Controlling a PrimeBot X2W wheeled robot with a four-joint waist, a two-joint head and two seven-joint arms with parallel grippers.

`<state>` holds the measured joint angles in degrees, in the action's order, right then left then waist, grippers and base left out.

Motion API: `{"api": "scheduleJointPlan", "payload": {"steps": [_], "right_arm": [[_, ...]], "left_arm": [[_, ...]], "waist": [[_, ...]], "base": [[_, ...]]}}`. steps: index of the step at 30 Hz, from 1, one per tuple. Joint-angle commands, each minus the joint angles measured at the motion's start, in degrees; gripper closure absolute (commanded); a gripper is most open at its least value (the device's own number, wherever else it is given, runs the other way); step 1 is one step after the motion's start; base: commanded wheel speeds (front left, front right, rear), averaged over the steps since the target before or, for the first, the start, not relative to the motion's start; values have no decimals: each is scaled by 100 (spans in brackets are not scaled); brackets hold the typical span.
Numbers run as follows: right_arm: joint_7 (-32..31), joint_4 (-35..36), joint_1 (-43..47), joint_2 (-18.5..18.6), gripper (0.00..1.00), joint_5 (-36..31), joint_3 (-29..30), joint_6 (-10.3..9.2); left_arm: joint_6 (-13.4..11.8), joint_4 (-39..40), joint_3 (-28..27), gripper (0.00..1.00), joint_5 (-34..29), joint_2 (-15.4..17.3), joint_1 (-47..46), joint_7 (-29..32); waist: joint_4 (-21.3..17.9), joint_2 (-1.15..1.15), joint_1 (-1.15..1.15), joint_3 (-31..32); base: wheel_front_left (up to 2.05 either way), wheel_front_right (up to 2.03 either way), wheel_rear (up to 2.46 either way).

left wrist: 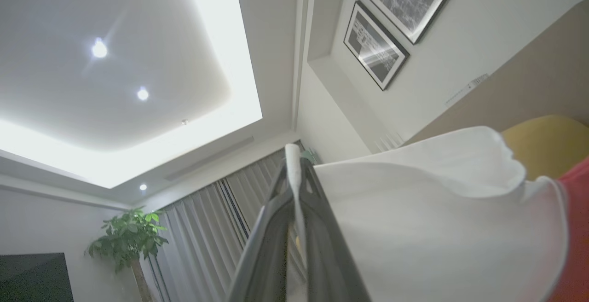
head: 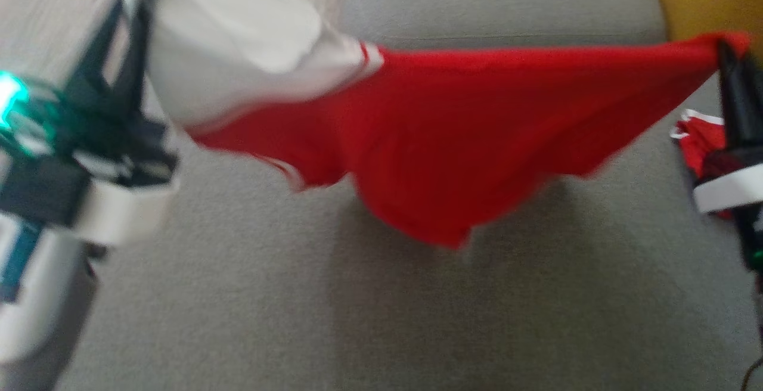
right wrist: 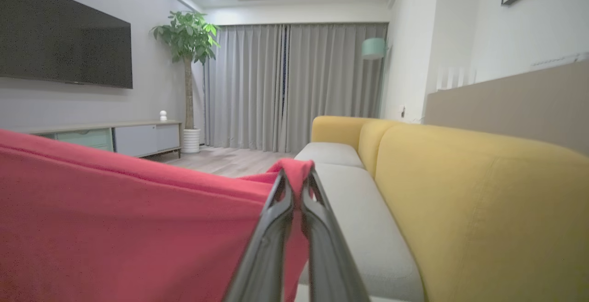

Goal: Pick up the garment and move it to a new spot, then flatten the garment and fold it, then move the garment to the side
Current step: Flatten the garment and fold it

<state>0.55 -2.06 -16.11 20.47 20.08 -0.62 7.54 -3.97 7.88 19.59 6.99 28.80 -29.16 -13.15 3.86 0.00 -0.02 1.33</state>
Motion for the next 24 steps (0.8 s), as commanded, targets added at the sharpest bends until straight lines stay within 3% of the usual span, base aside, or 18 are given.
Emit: {"api": "scheduleJointPlan", "payload": {"steps": [1,7,13,15,20,24], "right_arm": [[-162,332,-258,107,100,-12,27,-5],[-895,653,-825,110,100,53,103,-5],[-1041,-192,-1963,370,100,351,-385,-5],[-892,-742,-2752,494,100,595,-674,-5],[-552,-1433,-3819,620,100,752,-1085,-5],[-84,-1999,-4777,747,100,773,-1300,-5]], "left_arm": [[31,182,-366,100,-27,273,-556,47],[419,-193,-263,100,171,180,-1660,415],[841,-1371,127,100,102,9,-2928,753],[934,-1990,291,100,-27,-126,-3720,688],[960,-2807,382,100,-254,-266,-4778,379],[766,-3444,389,100,-513,-409,-5671,2]], "waist": [[-144,0,2,77],[-321,0,2,-107],[-393,0,2,-898],[-394,0,2,-1381],[-441,0,2,-1909],[-460,0,2,-2274]], "base": [[0,0,0],[0,0,0],[0,0,0],[0,0,0],[0,0,0],[0,0,0]]}}
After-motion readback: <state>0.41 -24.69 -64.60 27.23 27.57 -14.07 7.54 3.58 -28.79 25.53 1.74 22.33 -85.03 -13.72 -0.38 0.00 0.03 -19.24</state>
